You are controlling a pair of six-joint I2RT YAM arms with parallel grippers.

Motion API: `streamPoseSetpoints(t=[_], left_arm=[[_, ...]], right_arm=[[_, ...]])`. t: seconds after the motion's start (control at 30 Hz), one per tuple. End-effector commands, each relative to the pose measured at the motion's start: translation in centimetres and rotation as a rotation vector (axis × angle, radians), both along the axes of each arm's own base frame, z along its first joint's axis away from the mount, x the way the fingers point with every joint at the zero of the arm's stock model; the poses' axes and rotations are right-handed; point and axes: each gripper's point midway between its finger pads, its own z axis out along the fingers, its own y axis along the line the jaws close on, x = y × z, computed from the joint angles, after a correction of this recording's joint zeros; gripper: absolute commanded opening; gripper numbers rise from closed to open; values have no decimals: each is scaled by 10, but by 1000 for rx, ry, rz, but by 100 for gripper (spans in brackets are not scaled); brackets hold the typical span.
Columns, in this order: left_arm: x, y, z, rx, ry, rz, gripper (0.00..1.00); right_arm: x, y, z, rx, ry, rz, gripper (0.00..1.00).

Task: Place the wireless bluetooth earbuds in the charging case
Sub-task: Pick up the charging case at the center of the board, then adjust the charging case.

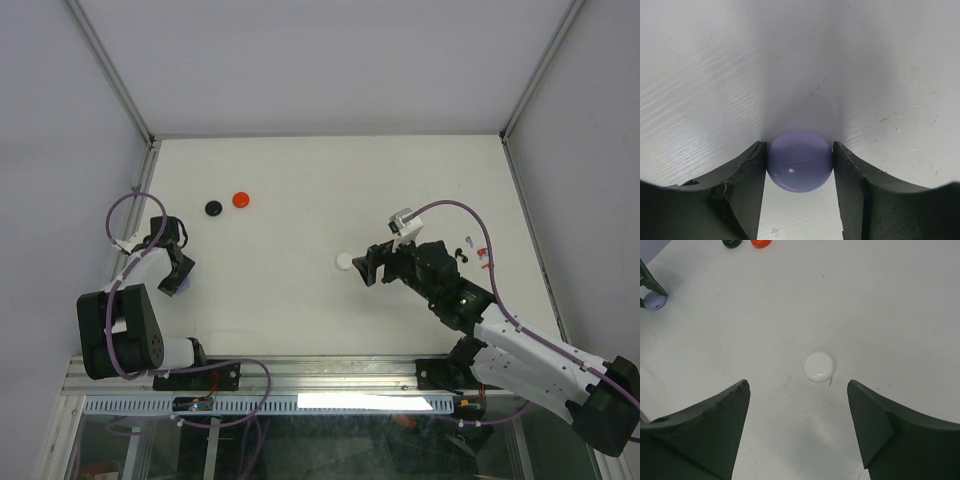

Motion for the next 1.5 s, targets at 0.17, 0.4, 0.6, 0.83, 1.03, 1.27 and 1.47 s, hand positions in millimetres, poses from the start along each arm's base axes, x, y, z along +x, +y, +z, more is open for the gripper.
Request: streamPoseSetpoints(t=[0.17,0.4,0.6,0.83,1.03,1.27,1.47], left_arm=[[14,-21,20,-65,-96,-156,46],[35,-73,37,-39,-175,-392,45],[46,-127,54,-32,-285,-579,45],[56,-192,88,-58,-548,-827,41],[49,-235,115,-8,-739,-1046,41],[26,-284,149,20,-971,-1271,43],[6,-310,169,84,-1109,-1427,45]], right_arm=[[7,8,14,3,-16,2,82],[4,12,6,-10,40,20,82],[-4,20,10,16,85,57,82],[-2,30,17,-2,151,92,82],[-6,44,27,61,238,128,82],[-5,57,43,86,299,158,81],[-6,67,62,116,330,186,79]])
